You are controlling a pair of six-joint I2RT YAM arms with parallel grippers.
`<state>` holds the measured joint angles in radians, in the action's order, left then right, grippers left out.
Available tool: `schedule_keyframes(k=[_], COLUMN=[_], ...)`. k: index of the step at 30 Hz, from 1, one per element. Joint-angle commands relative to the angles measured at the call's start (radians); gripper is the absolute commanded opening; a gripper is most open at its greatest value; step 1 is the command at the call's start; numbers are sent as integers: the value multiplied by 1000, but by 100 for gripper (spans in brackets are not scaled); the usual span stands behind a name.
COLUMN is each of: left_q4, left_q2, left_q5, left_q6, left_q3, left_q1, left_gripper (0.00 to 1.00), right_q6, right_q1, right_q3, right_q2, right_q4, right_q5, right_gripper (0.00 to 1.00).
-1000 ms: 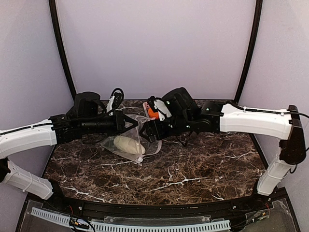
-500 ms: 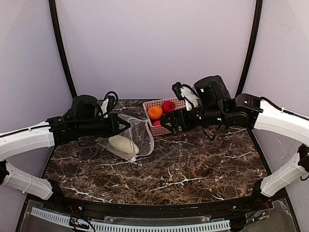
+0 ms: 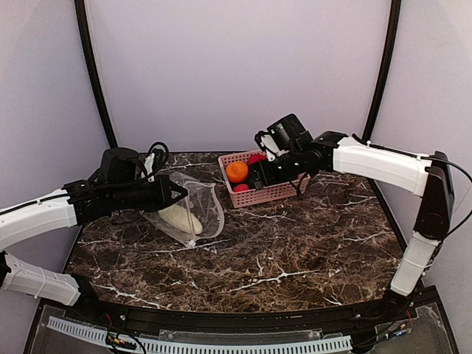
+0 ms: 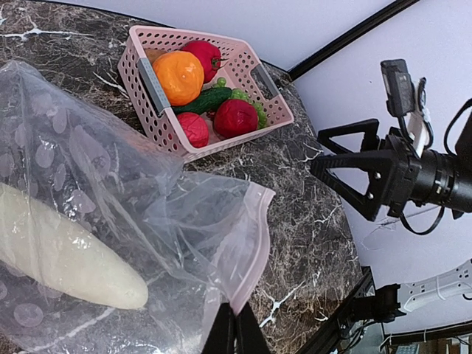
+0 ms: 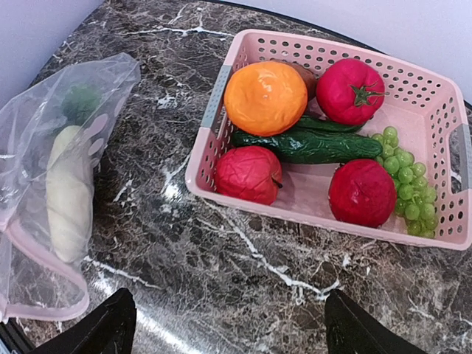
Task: Place the food in the zip-top bag and seal the zipper
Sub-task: Move the bin to the center of the board.
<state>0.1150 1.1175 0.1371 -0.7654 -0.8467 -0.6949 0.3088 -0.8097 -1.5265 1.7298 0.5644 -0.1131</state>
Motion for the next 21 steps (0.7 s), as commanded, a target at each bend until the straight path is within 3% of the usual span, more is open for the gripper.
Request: schedule_keyframes(k=[1,14,21], left_q4=[26,43,46], left_q2=[-18,-10,-10], left_q5=[1,42,56], left_q6=[3,8,8], left_q3=[19,26,35], left_q1=[11,57,73], left_gripper=[1,1,1], right_q6=[-38,-65,-62], right_q1=[55,122,126], right_q3=[-94,-402,-490], right_q2=[111,446,559], right_q4=[-58,-33,2], right_q5=[52,109,137], right_gripper=[86,80,77])
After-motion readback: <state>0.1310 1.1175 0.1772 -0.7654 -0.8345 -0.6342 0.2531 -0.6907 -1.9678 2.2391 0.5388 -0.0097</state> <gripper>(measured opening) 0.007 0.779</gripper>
